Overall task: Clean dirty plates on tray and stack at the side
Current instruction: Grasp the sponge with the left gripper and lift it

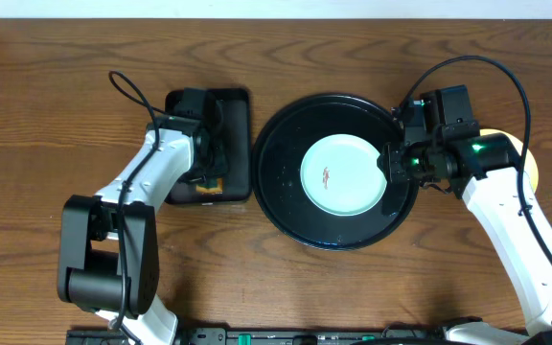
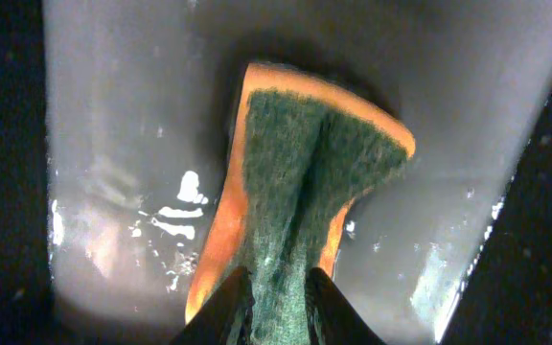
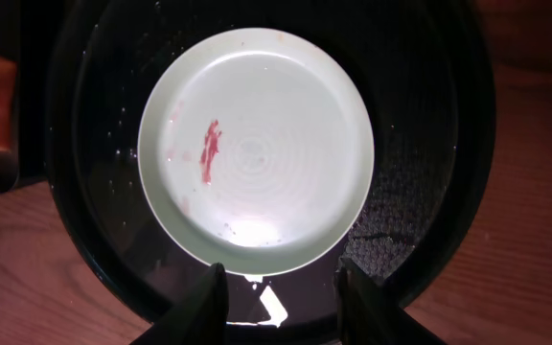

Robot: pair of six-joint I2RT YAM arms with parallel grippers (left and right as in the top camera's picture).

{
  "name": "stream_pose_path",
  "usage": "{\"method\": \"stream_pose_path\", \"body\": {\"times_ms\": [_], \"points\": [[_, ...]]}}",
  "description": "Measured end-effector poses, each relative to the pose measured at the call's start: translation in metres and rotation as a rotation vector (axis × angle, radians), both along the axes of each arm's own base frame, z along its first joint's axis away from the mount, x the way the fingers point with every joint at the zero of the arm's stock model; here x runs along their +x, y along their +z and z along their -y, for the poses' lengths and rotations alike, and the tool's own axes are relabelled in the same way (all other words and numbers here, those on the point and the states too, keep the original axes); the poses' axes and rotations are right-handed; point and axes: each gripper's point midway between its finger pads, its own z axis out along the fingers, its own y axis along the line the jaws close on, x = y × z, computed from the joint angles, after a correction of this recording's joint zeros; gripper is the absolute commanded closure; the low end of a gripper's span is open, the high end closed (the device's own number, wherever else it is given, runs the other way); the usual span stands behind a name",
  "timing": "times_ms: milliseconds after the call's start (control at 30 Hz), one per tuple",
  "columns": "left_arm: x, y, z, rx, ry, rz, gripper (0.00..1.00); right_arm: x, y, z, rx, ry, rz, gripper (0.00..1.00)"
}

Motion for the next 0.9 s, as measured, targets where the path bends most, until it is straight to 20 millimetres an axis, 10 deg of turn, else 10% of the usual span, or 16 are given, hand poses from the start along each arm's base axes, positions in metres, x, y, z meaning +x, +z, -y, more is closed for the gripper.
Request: {"method": "stream_pose_path", "body": {"times_ms": [500, 633, 900], "points": [[-0.005, -0.025, -0.002, -0.003, -0.01, 0.055, 0.93, 0.001, 0.001, 0.0, 0.001, 0.0, 0.006, 0.65], [-0.011, -0.016, -0.003, 0.011, -0.049, 0.01, 0.92, 0.009, 0.003, 0.0, -0.001, -0.011, 0.037, 0.78], [0.012, 0.087, 0.031, -0.185, -0.117, 0.259, 0.92, 0.017, -0.017, 0.005, -0.04, -0.03, -0.001, 0.69]]}}
